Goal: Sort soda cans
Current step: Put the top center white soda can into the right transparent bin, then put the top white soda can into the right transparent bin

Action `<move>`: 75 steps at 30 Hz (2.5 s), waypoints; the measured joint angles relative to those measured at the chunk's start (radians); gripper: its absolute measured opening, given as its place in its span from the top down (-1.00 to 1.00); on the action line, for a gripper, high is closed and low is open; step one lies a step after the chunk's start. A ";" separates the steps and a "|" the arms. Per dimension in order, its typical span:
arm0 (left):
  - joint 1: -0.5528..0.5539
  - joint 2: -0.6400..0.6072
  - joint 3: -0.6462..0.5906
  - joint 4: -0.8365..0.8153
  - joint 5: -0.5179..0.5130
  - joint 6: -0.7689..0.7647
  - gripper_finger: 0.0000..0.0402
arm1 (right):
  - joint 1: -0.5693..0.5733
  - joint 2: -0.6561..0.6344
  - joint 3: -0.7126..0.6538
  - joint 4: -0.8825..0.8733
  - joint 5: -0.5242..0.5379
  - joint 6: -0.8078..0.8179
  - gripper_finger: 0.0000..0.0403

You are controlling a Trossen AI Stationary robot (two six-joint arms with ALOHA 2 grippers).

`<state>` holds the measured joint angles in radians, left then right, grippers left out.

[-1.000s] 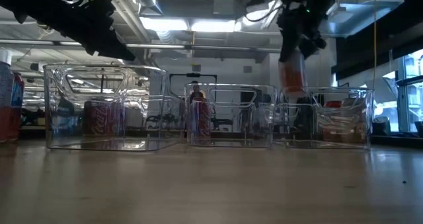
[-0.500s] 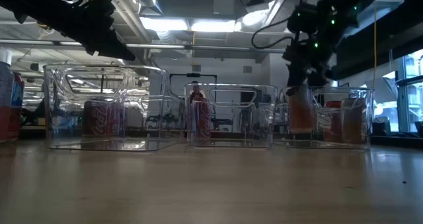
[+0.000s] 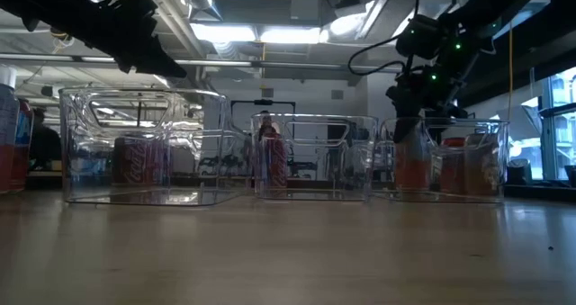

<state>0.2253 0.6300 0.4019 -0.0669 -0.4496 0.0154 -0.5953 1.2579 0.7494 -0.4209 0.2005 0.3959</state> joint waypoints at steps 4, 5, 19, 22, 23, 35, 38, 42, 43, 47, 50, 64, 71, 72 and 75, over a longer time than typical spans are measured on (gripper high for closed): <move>0.000 0.000 0.000 0.001 0.000 -0.002 0.95 | -0.001 0.000 0.000 -0.002 -0.019 -0.008 -0.61; 0.000 0.000 0.000 0.001 0.000 -0.009 0.95 | -0.001 0.001 0.002 -0.007 -0.023 -0.009 -0.66; 0.000 0.000 0.000 0.004 0.000 -0.013 0.95 | -0.001 0.003 0.194 -0.269 -0.025 -0.087 -0.91; 0.000 0.000 0.000 0.001 0.000 -0.011 0.95 | -0.001 0.003 0.274 -0.356 0.011 -0.088 -0.91; 0.000 0.000 0.000 -0.001 0.000 -0.011 0.95 | -0.001 0.003 0.302 -0.396 0.031 -0.088 -0.91; 0.000 0.000 0.000 -0.006 0.000 -0.005 0.95 | -0.043 0.002 0.534 -0.752 0.332 -0.092 -0.91; 0.000 0.000 0.000 -0.015 0.000 -0.006 0.95 | -0.097 0.006 0.531 -0.824 0.318 -0.093 -0.91; 0.000 0.000 0.000 -0.033 0.001 -0.030 0.95 | -0.169 0.022 0.531 -0.911 0.302 -0.072 -0.91; 0.000 0.000 -0.001 -0.036 0.001 -0.033 0.95 | -0.186 0.026 0.531 -0.932 0.288 -0.066 -0.91; 0.000 0.000 -0.001 -0.036 0.001 -0.034 0.95 | -0.231 0.037 0.530 -0.956 0.236 -0.085 -0.91; 0.000 0.000 -0.001 -0.040 0.001 -0.034 0.95 | -0.231 0.050 0.530 -0.956 0.225 -0.088 -0.91; -0.010 0.000 -0.001 -0.058 0.001 -0.034 0.95 | -0.263 0.176 0.529 -0.956 0.202 -0.058 -0.91; -0.010 0.000 -0.001 -0.057 0.001 -0.036 0.95 | -0.263 0.221 0.506 -0.960 0.204 -0.015 -0.91; -0.010 0.000 -0.001 -0.057 0.001 -0.035 0.95 | -0.262 0.225 0.497 -0.957 0.207 -0.017 -0.91; -0.010 0.001 -0.001 -0.057 0.001 -0.039 0.95 | -0.251 0.224 0.471 -0.934 0.192 -0.024 -0.91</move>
<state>0.2157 0.6308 0.4011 -0.1238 -0.4484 -0.0236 -0.8467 1.4818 1.2200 -1.3549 0.3925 0.3721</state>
